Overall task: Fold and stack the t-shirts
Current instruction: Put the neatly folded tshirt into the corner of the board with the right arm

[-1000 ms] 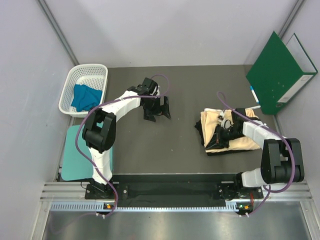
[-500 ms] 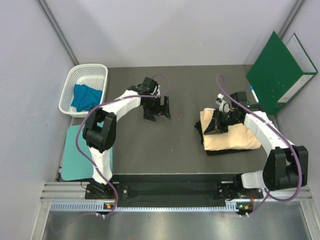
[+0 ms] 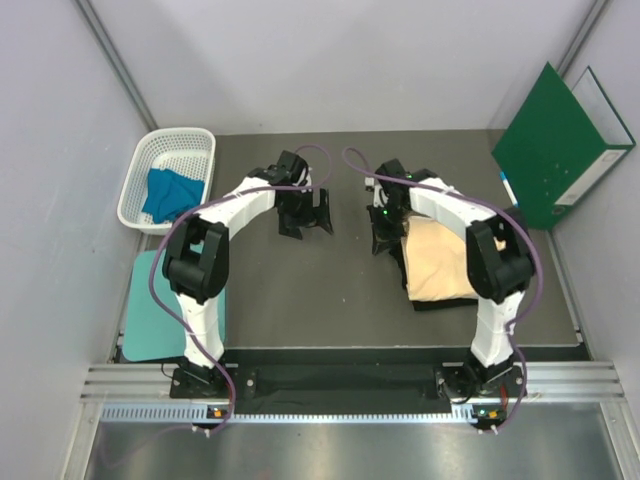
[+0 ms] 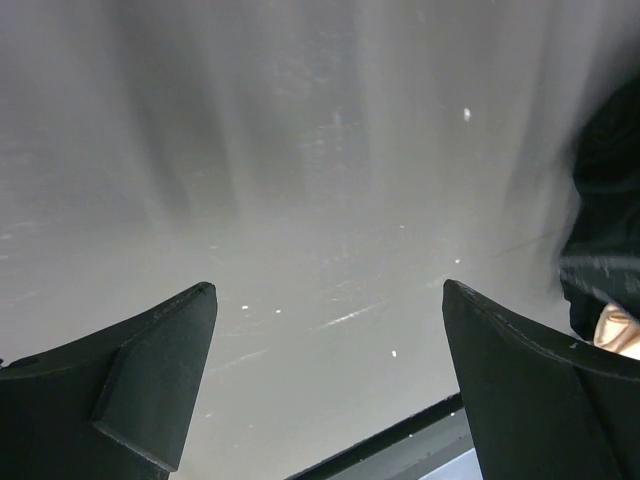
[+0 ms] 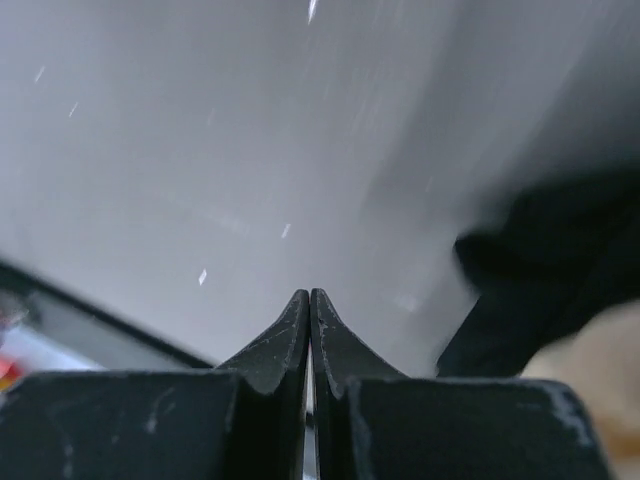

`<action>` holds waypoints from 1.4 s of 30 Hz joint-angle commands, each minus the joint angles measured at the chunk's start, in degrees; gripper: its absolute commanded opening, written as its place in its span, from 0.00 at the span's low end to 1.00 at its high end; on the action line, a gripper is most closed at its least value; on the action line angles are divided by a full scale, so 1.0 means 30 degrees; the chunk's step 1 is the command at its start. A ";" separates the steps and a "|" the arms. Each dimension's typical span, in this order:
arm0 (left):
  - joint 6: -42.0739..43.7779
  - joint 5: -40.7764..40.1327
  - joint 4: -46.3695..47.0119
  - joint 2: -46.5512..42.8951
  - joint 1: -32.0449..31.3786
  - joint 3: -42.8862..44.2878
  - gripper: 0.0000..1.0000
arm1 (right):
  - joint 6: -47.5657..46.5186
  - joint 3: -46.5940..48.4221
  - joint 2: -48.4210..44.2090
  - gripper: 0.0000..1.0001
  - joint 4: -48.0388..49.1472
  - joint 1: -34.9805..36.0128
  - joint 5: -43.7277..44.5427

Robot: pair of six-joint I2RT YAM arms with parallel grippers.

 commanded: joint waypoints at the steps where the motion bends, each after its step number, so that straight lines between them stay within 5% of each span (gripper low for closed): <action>1: 0.0353 -0.0404 -0.0231 -0.0799 0.0568 0.0286 0.99 | -0.0979 0.3474 0.2416 0.00 -0.2071 0.0453 0.3271; 7: 0.0354 -0.0551 -0.0173 -0.1181 0.0891 -0.0242 0.99 | -0.1477 0.3427 0.4384 0.00 -0.2663 0.0453 0.5937; 19: -0.0026 -0.0317 0.0296 -0.1152 0.1009 -0.0564 0.99 | -0.0336 -0.0939 0.2775 0.00 -0.2662 -0.0601 0.9365; 30: -0.0583 0.0093 0.0999 -0.1181 0.1008 -0.1004 0.99 | -0.0101 -0.5539 -0.0125 0.00 -0.1989 -0.4756 1.1887; 42: -0.0848 0.0504 0.1234 -0.1093 0.1008 -0.0858 0.99 | 0.0339 -0.6068 -0.1855 0.00 -0.2253 -0.7487 1.5081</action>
